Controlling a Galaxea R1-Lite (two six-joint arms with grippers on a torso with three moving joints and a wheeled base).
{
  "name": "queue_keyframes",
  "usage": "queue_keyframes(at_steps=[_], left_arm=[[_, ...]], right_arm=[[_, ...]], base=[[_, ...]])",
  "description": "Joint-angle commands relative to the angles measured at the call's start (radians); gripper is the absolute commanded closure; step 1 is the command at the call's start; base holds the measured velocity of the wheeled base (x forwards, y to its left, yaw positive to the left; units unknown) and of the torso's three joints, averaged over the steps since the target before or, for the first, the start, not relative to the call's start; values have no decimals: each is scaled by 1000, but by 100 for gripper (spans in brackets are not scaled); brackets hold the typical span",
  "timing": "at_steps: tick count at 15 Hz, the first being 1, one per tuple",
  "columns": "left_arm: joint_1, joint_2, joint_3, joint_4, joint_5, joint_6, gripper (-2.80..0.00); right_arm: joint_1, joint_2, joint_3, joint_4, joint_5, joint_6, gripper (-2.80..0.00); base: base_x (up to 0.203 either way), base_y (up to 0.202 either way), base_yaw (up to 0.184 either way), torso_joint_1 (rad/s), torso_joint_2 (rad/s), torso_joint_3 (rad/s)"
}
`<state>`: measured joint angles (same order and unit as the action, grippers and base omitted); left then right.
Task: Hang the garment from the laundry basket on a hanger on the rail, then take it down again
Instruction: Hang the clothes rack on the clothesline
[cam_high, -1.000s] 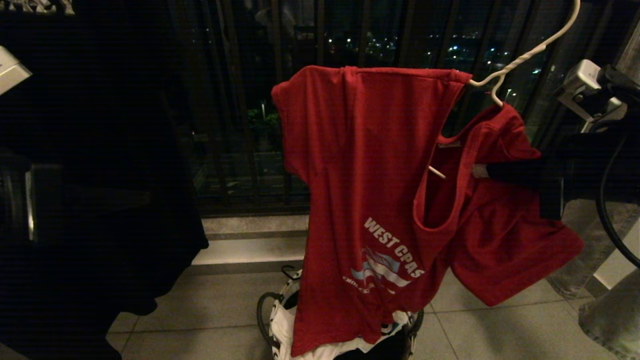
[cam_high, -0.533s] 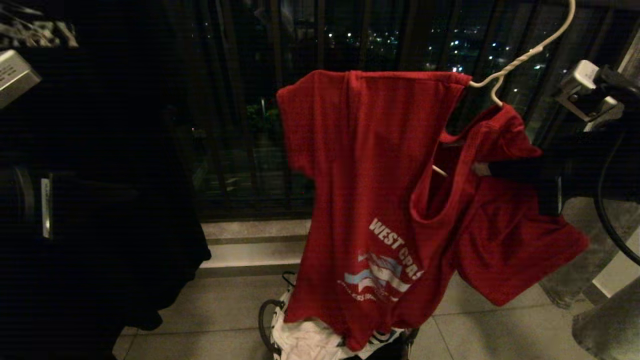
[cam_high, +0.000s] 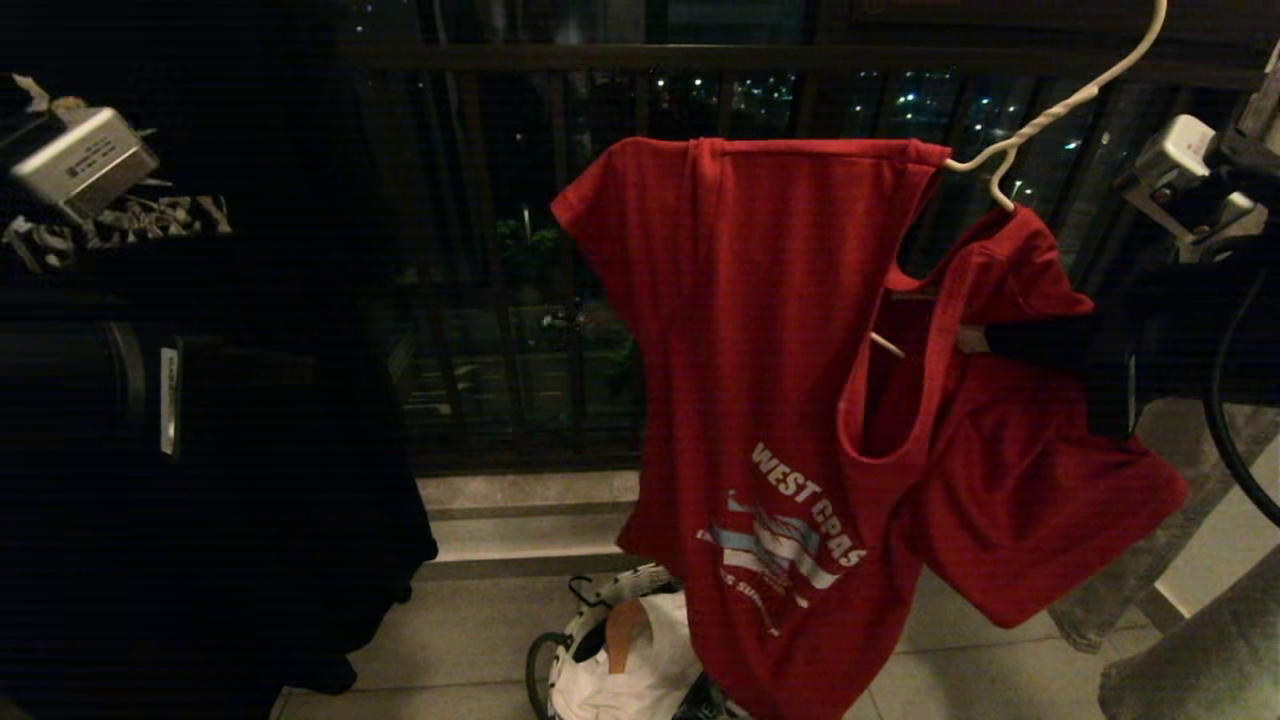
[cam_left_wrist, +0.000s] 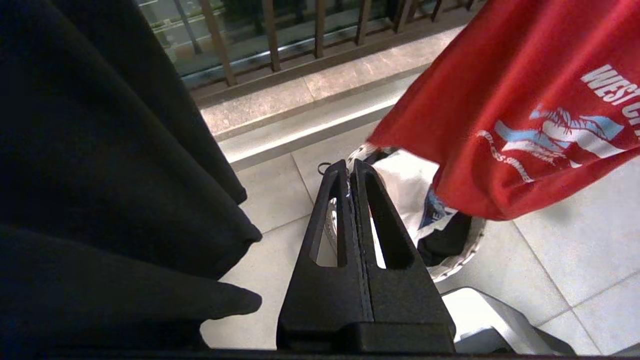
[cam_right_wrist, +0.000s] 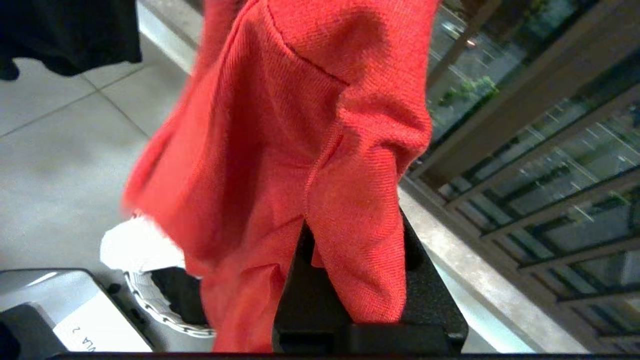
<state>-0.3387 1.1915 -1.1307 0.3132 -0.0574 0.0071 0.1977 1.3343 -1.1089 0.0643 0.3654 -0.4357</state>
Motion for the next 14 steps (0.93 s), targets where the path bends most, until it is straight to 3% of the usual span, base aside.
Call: queue_keyframes(at_steps=[1,14], left_arm=[[-2,7,3,1,-1,1,0],[0,14,0,-2,1,-5,0]], right_arm=[[1,-10,1,0,-7,-3,0],[2,-24,50,8,-76,-9,0]], base=[[0,0,0,161,-466,-315],[0,0,0,200,-511,-314]])
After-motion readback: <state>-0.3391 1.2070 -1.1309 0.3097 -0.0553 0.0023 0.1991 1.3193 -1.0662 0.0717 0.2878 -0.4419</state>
